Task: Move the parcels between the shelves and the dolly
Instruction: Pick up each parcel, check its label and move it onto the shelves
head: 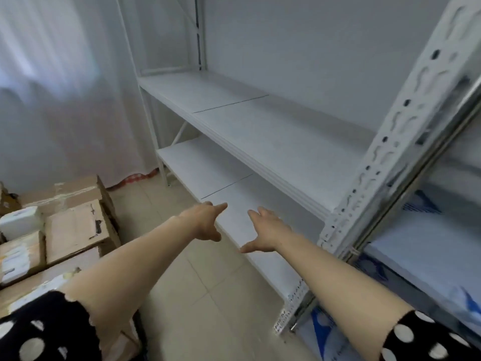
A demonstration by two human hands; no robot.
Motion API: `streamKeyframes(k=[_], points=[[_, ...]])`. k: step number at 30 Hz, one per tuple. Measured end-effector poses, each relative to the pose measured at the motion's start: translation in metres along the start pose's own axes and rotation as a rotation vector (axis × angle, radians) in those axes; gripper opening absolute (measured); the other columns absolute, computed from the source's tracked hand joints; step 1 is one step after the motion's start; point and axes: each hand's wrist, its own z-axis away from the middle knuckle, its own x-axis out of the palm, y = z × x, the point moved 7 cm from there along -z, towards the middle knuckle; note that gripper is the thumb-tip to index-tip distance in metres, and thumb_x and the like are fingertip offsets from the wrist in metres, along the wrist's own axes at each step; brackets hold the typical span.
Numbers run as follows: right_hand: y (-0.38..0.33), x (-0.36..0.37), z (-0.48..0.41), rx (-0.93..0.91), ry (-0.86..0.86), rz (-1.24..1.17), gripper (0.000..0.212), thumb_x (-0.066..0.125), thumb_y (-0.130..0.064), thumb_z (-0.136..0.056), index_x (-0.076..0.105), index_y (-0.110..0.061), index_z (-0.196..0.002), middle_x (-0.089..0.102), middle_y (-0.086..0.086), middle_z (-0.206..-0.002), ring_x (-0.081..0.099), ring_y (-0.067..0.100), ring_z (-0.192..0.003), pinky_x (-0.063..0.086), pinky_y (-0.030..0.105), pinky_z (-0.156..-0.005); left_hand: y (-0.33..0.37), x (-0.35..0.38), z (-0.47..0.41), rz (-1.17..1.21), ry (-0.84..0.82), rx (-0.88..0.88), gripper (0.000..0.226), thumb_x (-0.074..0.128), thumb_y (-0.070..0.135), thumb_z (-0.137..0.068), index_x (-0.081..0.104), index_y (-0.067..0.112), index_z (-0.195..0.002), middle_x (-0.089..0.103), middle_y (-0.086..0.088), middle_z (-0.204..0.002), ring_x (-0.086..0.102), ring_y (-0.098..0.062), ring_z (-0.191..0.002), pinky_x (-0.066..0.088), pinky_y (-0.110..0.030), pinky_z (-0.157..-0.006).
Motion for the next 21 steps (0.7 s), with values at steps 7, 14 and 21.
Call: streamKeyframes(k=[7,14,21], points=[[0.059,-0.061,0.191,0.276,0.272,0.318,0.094,0.044,-0.078,-0.077,0.027,-0.019,-0.149,0.007,0.011,-0.160,-0.010,0.030,-0.147,-0.015,0.055,-0.113,0.140,-0.045,0.098,-0.107,0.222,0.359,0.089,0.065,0.042,-0.082,0.013,0.025,-0.152,0.037,-0.005,-0.146,0.037,-0.026,-0.133,0.039,-0.038,-0.104],[0.137,-0.127,0.395,0.605,0.441,0.411,0.093,0.030,-0.082,-0.079,0.013,-0.027,-0.153,-0.005,0.008,-0.161,-0.018,0.033,-0.145,-0.021,0.056,-0.111,0.317,-0.110,0.215,-0.179,0.447,0.745,0.090,0.063,0.046,-0.082,0.009,0.030,-0.153,0.018,-0.002,-0.158,0.020,-0.025,-0.144,0.026,-0.045,-0.114],[0.228,-0.175,0.574,0.901,0.566,0.419,0.089,0.024,-0.083,-0.080,0.012,-0.031,-0.152,-0.003,0.008,-0.161,-0.014,0.033,-0.146,-0.015,0.056,-0.113,0.485,-0.144,0.321,-0.276,0.569,0.945,0.086,0.060,0.047,-0.086,0.007,0.033,-0.152,0.009,-0.002,-0.160,0.012,-0.027,-0.146,0.019,-0.050,-0.116]])
